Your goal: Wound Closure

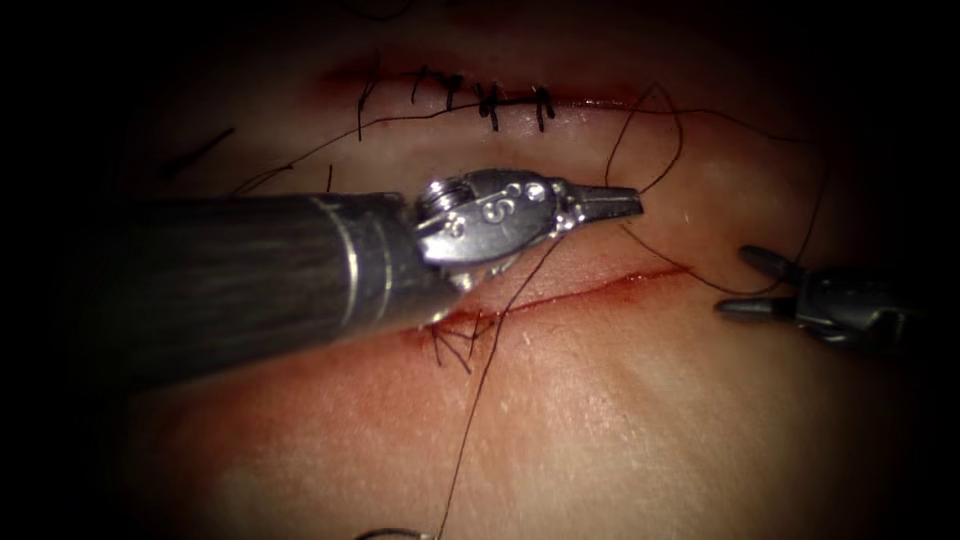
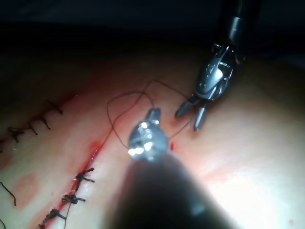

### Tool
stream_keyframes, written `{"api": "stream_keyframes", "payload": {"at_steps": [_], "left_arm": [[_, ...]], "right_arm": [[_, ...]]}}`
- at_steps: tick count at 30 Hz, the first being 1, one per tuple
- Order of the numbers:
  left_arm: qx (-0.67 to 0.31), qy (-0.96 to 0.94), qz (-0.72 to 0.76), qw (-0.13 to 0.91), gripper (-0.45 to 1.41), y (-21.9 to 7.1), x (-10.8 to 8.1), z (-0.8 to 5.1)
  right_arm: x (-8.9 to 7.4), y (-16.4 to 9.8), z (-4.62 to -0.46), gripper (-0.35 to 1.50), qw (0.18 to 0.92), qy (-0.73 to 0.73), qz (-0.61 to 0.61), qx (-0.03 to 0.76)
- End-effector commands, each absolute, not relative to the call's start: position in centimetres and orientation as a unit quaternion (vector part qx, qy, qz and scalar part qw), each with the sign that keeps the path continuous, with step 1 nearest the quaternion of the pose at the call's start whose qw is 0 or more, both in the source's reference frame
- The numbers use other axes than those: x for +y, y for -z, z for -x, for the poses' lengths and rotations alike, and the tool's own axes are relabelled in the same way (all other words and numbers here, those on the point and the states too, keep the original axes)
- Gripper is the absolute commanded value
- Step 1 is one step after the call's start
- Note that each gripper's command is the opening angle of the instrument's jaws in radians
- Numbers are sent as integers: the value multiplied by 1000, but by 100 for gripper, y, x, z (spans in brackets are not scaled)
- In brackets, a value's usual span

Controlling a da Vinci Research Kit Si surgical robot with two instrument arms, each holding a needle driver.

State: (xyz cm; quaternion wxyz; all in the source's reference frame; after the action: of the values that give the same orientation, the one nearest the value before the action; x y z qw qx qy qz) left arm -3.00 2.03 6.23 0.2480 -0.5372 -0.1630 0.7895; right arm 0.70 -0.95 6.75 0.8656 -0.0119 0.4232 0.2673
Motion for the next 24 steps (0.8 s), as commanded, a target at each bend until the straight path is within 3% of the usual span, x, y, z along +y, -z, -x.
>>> {"api": "stream_keyframes", "payload": {"at_steps": [1, 24], "left_arm": [[-160, -789, 539, 247, -45, -634, 218, 315], [-106, -796, 534, 265, -45, -718, 391, 368]], "right_arm": [[-109, -680, -75, 148, 864, -269, 8, 425], [-209, -695, -71, 148, 855, -272, -11, 442]]}}
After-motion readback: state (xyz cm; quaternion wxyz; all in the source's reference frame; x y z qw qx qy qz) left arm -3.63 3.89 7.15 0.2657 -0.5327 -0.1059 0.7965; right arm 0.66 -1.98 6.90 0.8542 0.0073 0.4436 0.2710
